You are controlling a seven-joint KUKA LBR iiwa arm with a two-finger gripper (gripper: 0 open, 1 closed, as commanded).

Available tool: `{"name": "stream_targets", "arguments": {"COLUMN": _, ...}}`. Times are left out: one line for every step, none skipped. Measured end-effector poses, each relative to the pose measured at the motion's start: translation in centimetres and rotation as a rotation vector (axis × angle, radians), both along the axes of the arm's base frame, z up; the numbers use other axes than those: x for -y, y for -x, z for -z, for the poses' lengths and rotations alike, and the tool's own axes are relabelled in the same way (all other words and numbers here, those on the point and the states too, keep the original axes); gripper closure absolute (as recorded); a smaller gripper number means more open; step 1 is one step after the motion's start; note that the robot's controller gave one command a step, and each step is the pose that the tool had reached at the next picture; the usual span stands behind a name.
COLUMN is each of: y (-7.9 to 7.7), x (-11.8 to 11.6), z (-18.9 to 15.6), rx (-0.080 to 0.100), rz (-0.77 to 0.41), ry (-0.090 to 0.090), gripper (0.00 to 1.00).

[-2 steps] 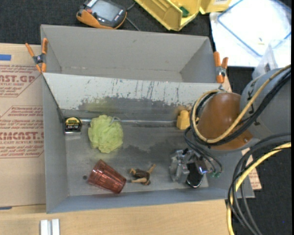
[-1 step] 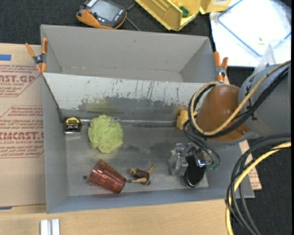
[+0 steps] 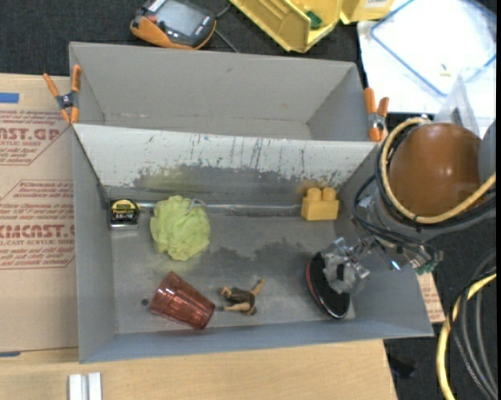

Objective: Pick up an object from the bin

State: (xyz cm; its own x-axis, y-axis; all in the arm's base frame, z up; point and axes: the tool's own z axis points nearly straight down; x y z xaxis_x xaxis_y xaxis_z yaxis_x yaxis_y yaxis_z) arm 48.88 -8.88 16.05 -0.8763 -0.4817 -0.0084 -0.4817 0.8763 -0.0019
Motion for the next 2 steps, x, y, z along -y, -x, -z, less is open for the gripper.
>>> {"name": "stream_targets", "arguments": {"y": -2.0, "x": -1.5, "z": 8.2, "rx": -0.008, "rz": 0.395, "ry": -0.005, "gripper": 1.0}}
{"name": "stream_targets", "arguments": {"y": 0.4, "x": -1.8, "z": 7.7, "rx": 0.004, "rz": 0.056, "ry": 0.0, "gripper": 1.0}}
